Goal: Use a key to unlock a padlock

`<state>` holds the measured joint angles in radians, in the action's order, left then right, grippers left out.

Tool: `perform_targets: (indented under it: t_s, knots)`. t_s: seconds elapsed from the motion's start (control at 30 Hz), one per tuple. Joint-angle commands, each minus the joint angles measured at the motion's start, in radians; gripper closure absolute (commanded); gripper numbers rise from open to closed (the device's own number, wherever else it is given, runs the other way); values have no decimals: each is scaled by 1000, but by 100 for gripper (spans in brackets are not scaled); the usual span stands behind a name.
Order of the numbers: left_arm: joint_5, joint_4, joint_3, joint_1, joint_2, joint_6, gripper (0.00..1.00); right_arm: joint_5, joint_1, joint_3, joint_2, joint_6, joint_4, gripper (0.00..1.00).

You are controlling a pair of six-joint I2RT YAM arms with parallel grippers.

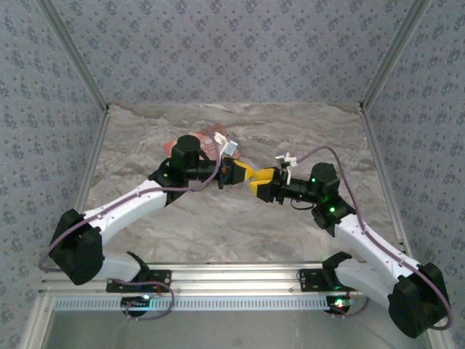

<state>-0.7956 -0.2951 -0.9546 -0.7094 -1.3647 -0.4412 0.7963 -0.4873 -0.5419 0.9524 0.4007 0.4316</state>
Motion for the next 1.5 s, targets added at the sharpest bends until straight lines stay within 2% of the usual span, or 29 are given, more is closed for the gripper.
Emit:
perform_targets:
  t_s: [0.0,0.17,0.4,0.6,0.83,1.47]
  knots:
    - [8,-47,5,-8,27,-16,100,-19,-21,-10,26,24,56,51]
    - [22,-54,10,-7,30,-20,100,-31,-34,-11,54,26,56,57]
    - [55,-64,23,-8,42,-22,100,-50,-31,-7,42,17,11,75]
    - [76,-69,34,-8,54,-24,100,-64,-19,3,20,18,-4,86]
    - [84,-71,37,-8,57,-24,100,-69,-10,7,5,19,-17,93]
    - [54,-107,71,-6,69,2,100,-77,36,29,-44,56,1,98]
